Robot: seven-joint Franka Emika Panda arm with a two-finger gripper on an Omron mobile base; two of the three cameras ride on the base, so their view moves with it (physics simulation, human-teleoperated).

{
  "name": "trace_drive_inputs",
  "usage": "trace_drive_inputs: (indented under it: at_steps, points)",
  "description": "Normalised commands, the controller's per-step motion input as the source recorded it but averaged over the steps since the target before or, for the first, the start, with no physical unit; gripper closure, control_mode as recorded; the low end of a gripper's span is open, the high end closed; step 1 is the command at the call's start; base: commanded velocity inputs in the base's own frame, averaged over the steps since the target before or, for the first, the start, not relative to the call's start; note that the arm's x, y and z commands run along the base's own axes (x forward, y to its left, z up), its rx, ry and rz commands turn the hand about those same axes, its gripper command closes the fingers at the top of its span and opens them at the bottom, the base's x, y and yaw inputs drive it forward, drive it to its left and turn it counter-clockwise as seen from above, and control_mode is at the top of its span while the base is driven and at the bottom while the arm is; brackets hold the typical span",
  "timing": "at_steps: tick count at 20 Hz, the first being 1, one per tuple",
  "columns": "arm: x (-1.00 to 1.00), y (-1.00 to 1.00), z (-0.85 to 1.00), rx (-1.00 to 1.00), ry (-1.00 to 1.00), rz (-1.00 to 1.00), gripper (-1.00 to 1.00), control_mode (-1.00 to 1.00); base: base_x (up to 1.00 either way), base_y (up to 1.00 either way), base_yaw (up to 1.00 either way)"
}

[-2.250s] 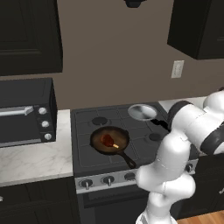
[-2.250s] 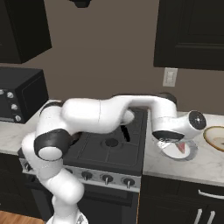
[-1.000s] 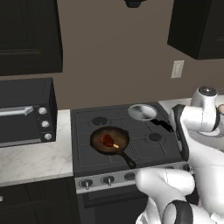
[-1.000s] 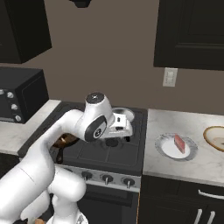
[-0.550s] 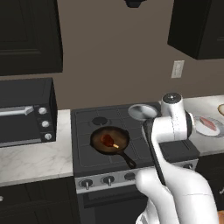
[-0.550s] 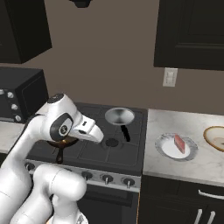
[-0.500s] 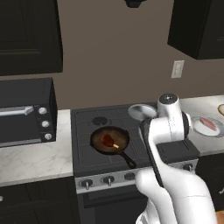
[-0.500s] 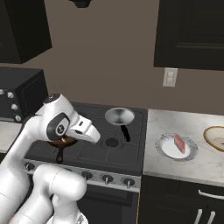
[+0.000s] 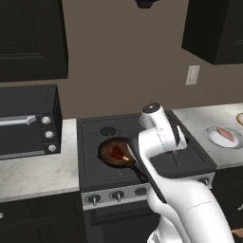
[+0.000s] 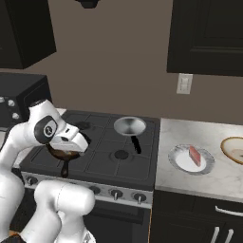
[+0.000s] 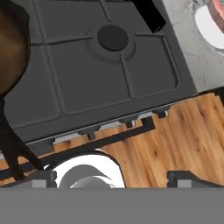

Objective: Place one of the steaks on the plate and the other in the bowl. Then place the bowl in the fridge.

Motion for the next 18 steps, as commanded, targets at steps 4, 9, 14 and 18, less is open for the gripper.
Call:
trace_drive_inputs:
  at_steps: [4,9,14,18]
  points:
    - [0.12,0.39,0.0,0.0,0.26,0.3,-1.0,-1.0,0.0,0.0,0.0]
    - [0.01,0.21,0.0,0.02,0.11,0.3,-1.0,-1.0,0.0,0.0,0.0]
    - [0.0,0.1,0.0,0.1,-0.12,0.17,-1.0,-1.0,0.0,0.0,0.0]
    - [-0.04,0.01,-0.02,0.19,-0.39,0.08,-1.0,-1.0,0.0,0.0,0.0]
